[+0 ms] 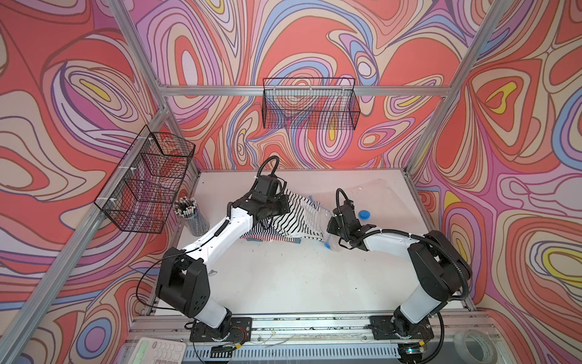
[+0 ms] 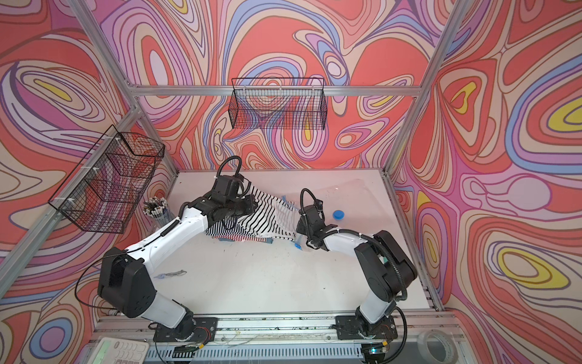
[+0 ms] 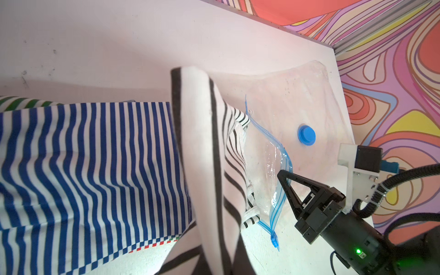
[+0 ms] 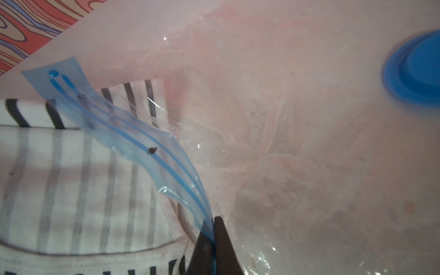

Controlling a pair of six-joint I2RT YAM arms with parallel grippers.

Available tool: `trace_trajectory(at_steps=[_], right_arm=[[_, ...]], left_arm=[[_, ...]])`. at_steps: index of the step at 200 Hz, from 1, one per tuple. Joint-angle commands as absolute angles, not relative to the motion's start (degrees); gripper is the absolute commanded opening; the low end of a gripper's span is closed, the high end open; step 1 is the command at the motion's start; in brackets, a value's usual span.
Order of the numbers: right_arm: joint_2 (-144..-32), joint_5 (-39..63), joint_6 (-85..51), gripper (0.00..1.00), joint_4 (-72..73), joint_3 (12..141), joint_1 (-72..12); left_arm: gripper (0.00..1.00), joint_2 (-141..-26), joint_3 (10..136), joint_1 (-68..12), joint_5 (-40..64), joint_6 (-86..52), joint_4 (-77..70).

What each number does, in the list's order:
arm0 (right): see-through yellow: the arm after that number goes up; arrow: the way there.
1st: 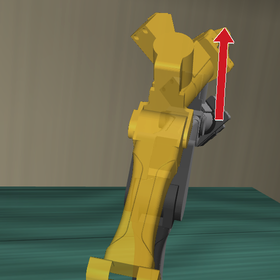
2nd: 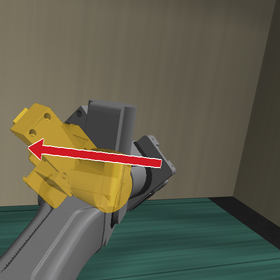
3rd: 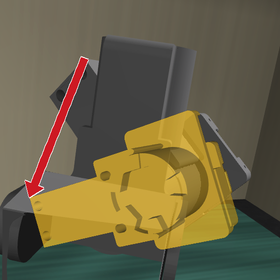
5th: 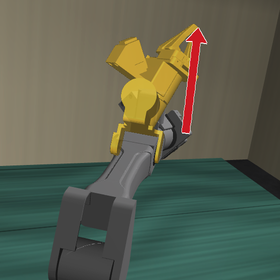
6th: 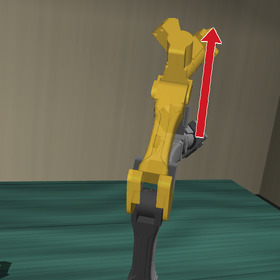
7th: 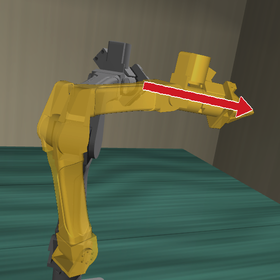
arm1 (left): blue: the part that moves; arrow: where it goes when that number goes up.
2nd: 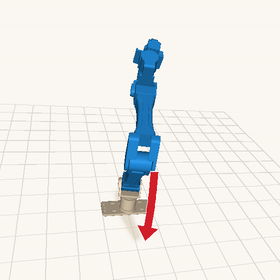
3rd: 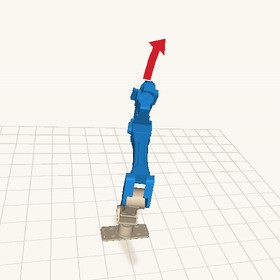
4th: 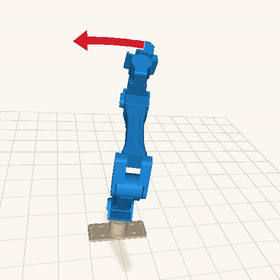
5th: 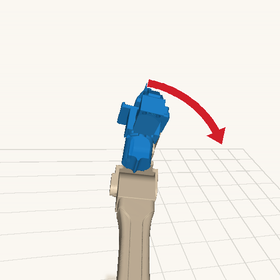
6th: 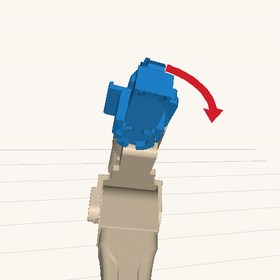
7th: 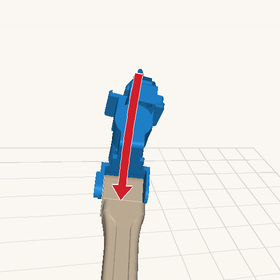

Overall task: Take the tank top out of the vacuum bag
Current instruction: Take out the tank top from the vacuum bag, then place the vacuum bag at the center of the board, then place the tank top on the tank top.

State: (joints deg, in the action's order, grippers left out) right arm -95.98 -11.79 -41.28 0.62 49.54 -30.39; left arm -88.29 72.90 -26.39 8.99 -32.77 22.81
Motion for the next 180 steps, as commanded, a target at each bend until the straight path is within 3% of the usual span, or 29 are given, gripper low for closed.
trace_trajectory(at_steps=[1, 180], right_arm=[[-95.98, -13.27, -40.6, 0.0, -0.11, 50.01, -29.99], [-98.52, -14.37, -37.51, 0.0, -0.75, 54.13, -29.97]], left_arm=[[0.0, -85.75, 74.38, -25.66, 6.63, -31.72, 23.84], [0.0, -81.1, 73.53, -17.06, 4.05, -32.48, 27.07]])
